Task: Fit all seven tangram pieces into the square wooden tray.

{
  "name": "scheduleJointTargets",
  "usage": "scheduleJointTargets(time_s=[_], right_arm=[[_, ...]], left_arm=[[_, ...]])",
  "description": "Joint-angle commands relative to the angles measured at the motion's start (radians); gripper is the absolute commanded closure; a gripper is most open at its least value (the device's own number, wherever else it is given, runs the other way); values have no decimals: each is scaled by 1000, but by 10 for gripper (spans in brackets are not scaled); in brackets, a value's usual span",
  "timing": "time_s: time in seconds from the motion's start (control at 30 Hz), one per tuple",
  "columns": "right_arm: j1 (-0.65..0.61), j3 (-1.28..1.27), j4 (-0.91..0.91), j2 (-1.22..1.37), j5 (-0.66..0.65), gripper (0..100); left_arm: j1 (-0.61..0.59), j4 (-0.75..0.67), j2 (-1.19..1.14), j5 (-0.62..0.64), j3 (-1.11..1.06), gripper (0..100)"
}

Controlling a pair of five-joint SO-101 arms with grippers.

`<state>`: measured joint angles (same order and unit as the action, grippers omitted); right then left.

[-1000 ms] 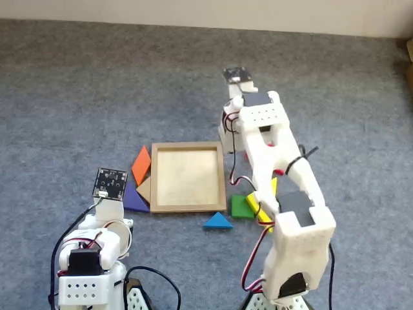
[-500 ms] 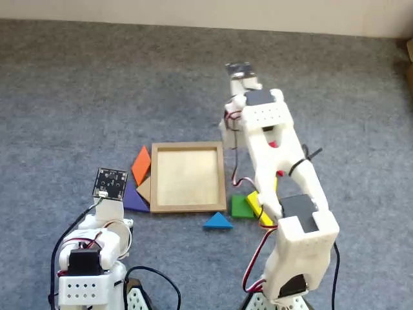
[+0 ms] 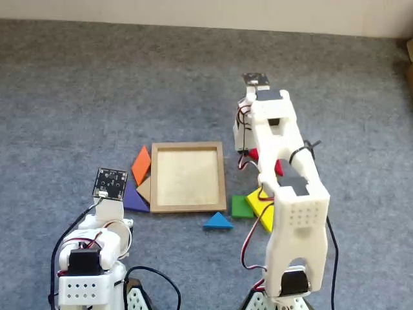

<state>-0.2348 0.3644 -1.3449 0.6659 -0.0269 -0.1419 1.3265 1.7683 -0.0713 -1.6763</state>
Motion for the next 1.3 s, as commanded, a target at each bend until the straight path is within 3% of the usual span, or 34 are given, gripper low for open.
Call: scheduleJointTargets(time_s=[0.0, 0.23, 0.47, 0.77, 0.87, 1.07, 1.27], right_arm=[[10, 116, -38, 24, 11, 645], [30, 206, -96, 96, -17, 650], [30, 206, -96, 108, -18, 775], [28, 211, -134, 101, -18, 828], [27, 211, -139, 82, -18, 810], [12, 211, -202, 22, -18, 643], [-12, 186, -214, -73, -87, 639]], left_arm=[[18, 6, 51, 5, -19, 995], [18, 6, 51, 5, -19, 995], [18, 6, 51, 5, -19, 995], [18, 6, 51, 5, -19, 995], [18, 6, 51, 5, -19, 995], [18, 6, 51, 5, -19, 995], [18, 6, 51, 5, -19, 995]])
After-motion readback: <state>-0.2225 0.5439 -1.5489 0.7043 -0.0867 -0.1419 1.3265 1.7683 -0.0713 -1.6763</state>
